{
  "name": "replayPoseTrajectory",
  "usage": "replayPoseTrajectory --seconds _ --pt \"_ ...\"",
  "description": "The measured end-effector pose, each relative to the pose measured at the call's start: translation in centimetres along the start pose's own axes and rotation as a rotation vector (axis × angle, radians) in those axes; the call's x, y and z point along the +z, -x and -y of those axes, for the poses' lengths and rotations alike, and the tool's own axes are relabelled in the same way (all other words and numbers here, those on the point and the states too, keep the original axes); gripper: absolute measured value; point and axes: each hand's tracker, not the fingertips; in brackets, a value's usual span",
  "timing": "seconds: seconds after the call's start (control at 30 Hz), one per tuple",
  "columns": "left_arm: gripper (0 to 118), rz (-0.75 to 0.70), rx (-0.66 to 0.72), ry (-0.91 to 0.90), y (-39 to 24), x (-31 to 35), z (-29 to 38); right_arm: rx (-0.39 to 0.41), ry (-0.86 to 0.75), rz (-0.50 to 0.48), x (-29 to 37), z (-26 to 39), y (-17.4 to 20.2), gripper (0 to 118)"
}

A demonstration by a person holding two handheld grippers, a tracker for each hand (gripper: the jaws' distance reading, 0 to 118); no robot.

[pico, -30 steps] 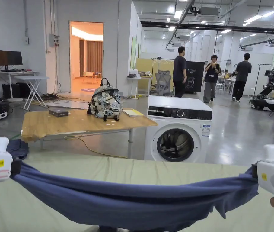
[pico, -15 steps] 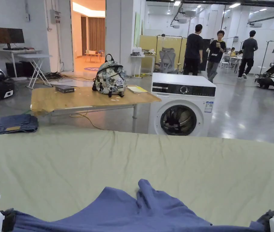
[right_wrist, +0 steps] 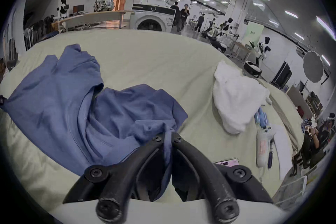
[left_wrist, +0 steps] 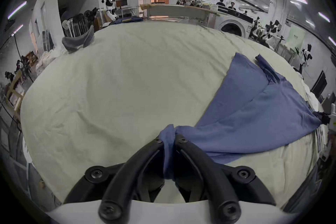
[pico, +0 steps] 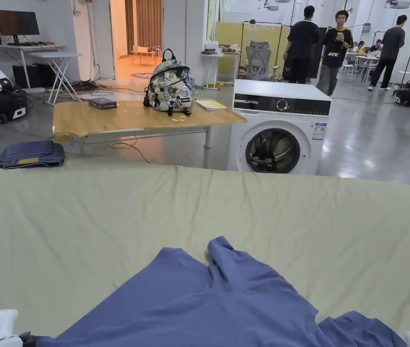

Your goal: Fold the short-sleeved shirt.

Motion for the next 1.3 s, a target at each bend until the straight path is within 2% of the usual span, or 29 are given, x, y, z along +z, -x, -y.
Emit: replayPoseTrajectory --seconds 0.07,0.1,0.17,0.2,0.3,0.4,0.47,0.5,0.53,0.57,0.6,0.63,0.67,0.77,1.0,1.3 --pt "18 -0.005 -0.023 -0.027 -0.2 0.5 -0.4 -0.014 -0.018 0.000 0.3 0.0 0.0 11" --pt "37 -0.011 -0.032 -0.043 -0.4 1.0 -0.7 -0.018 -0.036 0.005 0.7 -0.2 0.2 28" --pt "58 -0.012 -0.032 -0.087 -1.5 2.7 -1.1 -0.030 -0.076 0.005 2.3 -0.9 0.8 69" --pt "64 -0.006 -0.026 -0.116 -2.0 3.5 -1.4 -0.046 -0.104 -0.006 2.8 -1.3 1.1 82" --pt "65 0.069 -0.018 -0.183 -3.7 5.4 -2.5 -0.064 -0.201 -0.038 4.5 -2.9 2.5 84" --pt "64 0.075 -0.087 -0.256 -6.7 7.0 -3.4 -0.071 -0.268 -0.090 7.4 -5.0 5.1 84" --pt "62 0.083 -0.100 -0.301 -7.7 6.9 -4.4 -0.084 -0.318 -0.119 9.0 -6.0 6.9 81" --pt "50 0.109 -0.100 -0.328 -8.6 7.2 -4.7 -0.096 -0.343 -0.131 9.7 -6.4 7.9 73" --pt "34 0.126 -0.098 -0.353 -9.7 7.4 -5.0 -0.107 -0.367 -0.153 7.1 -5.0 8.7 71" --pt "17 0.120 -0.102 -0.359 -10.2 7.1 -5.4 -0.106 -0.378 -0.158 7.2 -5.1 9.5 63" --pt "5 0.099 -0.113 -0.375 -11.2 7.1 -5.6 -0.100 -0.394 -0.168 7.5 -5.5 10.5 38" --pt "1 0.077 -0.124 -0.399 -12.3 7.3 -5.8 -0.098 -0.414 -0.172 7.8 -5.7 11.5 11" --pt "0 0.093 -0.134 -0.422 -13.0 7.5 -5.8 -0.091 -0.432 -0.176 7.9 -6.2 12.3 0" --pt "0 0.119 -0.134 -0.436 -14.8 7.5 -6.1 -0.088 -0.462 -0.171 8.2 -6.6 14.5 0" --pt "0 0.125 -0.101 -0.441 -15.4 9.1 -6.4 -0.098 -0.487 -0.181 8.7 -7.5 16.5 0" --pt "0 0.079 0.030 -0.261 -4.2 8.9 -7.0 -0.068 -0.451 -0.231 8.1 -7.6 16.9 0"
